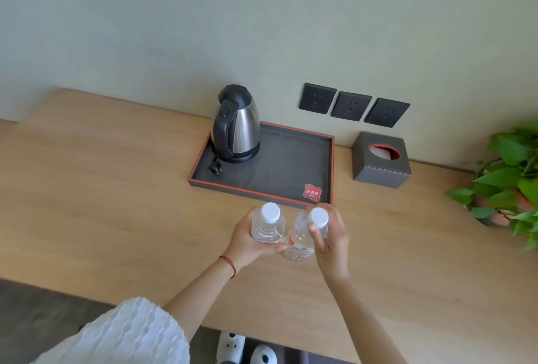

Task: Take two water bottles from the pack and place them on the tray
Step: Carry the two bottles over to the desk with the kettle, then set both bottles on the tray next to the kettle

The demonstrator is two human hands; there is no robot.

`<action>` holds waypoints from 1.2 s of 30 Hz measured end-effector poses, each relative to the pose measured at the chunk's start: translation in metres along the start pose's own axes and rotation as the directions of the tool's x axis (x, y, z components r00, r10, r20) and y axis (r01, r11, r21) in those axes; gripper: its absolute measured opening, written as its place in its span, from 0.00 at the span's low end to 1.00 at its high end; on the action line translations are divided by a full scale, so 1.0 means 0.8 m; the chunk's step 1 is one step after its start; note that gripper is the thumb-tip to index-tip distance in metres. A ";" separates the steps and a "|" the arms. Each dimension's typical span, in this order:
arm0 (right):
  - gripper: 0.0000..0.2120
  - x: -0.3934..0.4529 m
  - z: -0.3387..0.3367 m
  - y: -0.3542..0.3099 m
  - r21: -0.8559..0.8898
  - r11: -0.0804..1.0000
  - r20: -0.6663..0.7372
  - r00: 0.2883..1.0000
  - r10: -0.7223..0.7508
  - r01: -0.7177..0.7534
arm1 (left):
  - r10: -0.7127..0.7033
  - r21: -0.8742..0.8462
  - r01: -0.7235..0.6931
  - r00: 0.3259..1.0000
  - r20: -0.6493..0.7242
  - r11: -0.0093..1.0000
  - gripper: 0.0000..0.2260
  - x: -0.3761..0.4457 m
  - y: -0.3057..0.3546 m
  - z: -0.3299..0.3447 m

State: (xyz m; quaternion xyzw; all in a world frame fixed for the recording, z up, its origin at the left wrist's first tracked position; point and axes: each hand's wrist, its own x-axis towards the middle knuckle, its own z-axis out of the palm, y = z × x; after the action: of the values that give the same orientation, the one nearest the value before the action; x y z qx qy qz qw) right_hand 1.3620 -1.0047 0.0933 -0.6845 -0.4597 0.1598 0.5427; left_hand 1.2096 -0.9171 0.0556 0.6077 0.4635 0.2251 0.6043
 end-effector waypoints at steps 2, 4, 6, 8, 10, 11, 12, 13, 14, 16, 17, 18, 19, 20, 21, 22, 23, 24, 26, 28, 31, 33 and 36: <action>0.30 0.000 0.000 0.002 -0.001 1.000 -0.002 1.000 -0.026 0.026 | 0.002 -0.012 -0.002 1.000 0.014 1.000 0.34 0.000 -0.001 0.000; 0.28 0.002 -0.001 0.002 -0.012 0.999 -0.002 0.999 -0.043 0.043 | 0.009 -0.023 -0.009 1.000 0.019 1.000 0.34 0.001 -0.002 -0.001; 0.26 0.004 -0.001 0.003 -0.030 0.999 0.005 0.999 -0.038 0.039 | 0.022 -0.029 -0.021 0.999 0.026 0.999 0.33 -0.001 -0.004 -0.001; 0.28 0.004 -0.002 0.001 -0.046 0.998 0.015 0.999 -0.038 0.039 | 0.030 -0.031 -0.030 0.999 0.027 0.999 0.33 -0.004 -0.002 -0.001; 0.30 0.004 -0.004 -0.002 -0.074 0.997 0.041 0.999 -0.036 0.039 | 0.037 -0.053 -0.034 0.998 0.055 0.998 0.36 -0.009 0.006 -0.002; 0.29 0.004 -0.006 -0.003 -0.093 0.995 0.059 0.998 -0.036 0.042 | 0.037 -0.061 -0.033 0.996 0.076 0.998 0.38 -0.012 0.012 -0.003; 0.25 0.005 -0.009 -0.005 -0.117 0.992 0.074 0.997 -0.031 0.040 | 0.037 -0.060 -0.031 0.995 0.094 0.998 0.40 -0.015 0.019 -0.007; 0.21 0.006 -0.012 -0.007 -0.147 0.988 0.085 0.996 -0.023 0.035 | 0.046 -0.044 -0.041 0.993 0.108 0.998 0.42 -0.018 0.027 -0.011; 0.18 0.008 -0.016 -0.009 -0.185 0.982 0.090 0.996 -0.026 0.042 | 0.076 -0.007 -0.075 0.990 0.119 0.997 0.43 -0.020 0.038 -0.017; 0.16 0.012 -0.024 -0.017 -0.283 0.954 0.104 0.992 -0.074 0.101 | 0.212 0.130 -0.230 0.967 0.142 0.965 0.37 -0.021 0.064 -0.029; 0.16 0.013 -0.027 -0.022 -0.343 0.930 0.117 0.988 -0.101 0.135 | 0.284 0.211 -0.315 0.945 0.164 0.925 0.31 -0.020 0.078 -0.033; 0.17 0.016 -0.029 -0.028 -0.406 0.900 0.130 0.985 -0.114 0.158 | 0.341 0.301 -0.385 0.921 0.190 0.872 0.24 -0.017 0.090 -0.035; 0.17 0.019 -0.030 -0.033 -0.468 0.869 0.143 0.984 -0.106 0.162 | 0.383 0.395 -0.438 0.899 0.214 0.807 0.18 -0.013 0.101 -0.035; 0.18 0.021 -0.030 -0.039 -0.530 0.835 0.151 0.985 -0.078 0.148 | 0.408 0.480 -0.470 0.882 0.234 0.741 0.13 -0.008 0.110 -0.034; 0.19 0.024 -0.030 -0.044 -0.605 0.786 0.153 0.987 -0.041 0.126 | 0.412 0.538 -0.479 0.877 0.249 0.694 0.10 -0.004 0.115 -0.032; 0.20 0.026 -0.028 -0.049 -0.687 0.718 0.155 0.988 -0.005 0.111 | 0.400 0.564 -0.470 0.881 0.252 0.679 0.09 -0.001 0.118 -0.031; 0.20 0.027 -0.026 -0.053 -0.756 0.647 0.160 0.987 0.034 0.100 | 0.383 0.563 -0.451 0.891 0.242 0.693 0.07 0.002 0.118 -0.030; 0.21 0.028 -0.024 -0.056 -0.799 0.595 0.160 0.984 0.075 0.084 | 0.372 0.554 -0.429 0.902 0.220 0.713 0.06 0.005 0.117 -0.030; 0.21 0.033 -0.021 -0.059 -0.829 0.557 0.146 0.979 0.141 0.043 | 0.380 0.562 -0.411 0.908 0.179 0.718 0.06 0.009 0.111 -0.030; 0.20 0.043 -0.018 -0.059 -0.822 0.567 0.177 0.969 0.174 0.049 | 0.420 0.580 -0.442 0.889 0.183 0.684 0.07 0.009 0.107 -0.029; 0.18 0.071 -0.020 -0.061 -0.789 0.607 0.241 0.956 0.170 0.091 | 0.467 0.596 -0.498 0.856 0.222 0.630 0.07 0.009 0.108 -0.030; 0.18 0.094 -0.023 -0.063 -0.768 0.634 0.220 0.967 0.129 0.090 | 0.476 0.596 -0.512 0.848 0.235 0.619 0.07 0.011 0.111 -0.031; 0.19 0.135 -0.025 -0.067 -0.750 0.654 0.193 0.979 0.068 0.102 | 0.486 0.607 -0.516 0.842 0.233 0.604 0.08 0.013 0.109 -0.032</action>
State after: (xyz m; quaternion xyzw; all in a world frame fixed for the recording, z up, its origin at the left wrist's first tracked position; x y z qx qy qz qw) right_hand 1.4087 -0.9308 0.1782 -0.8235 -0.5439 0.0184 0.1601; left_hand 1.2188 -0.8810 0.1392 0.8879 0.3094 0.1968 0.2778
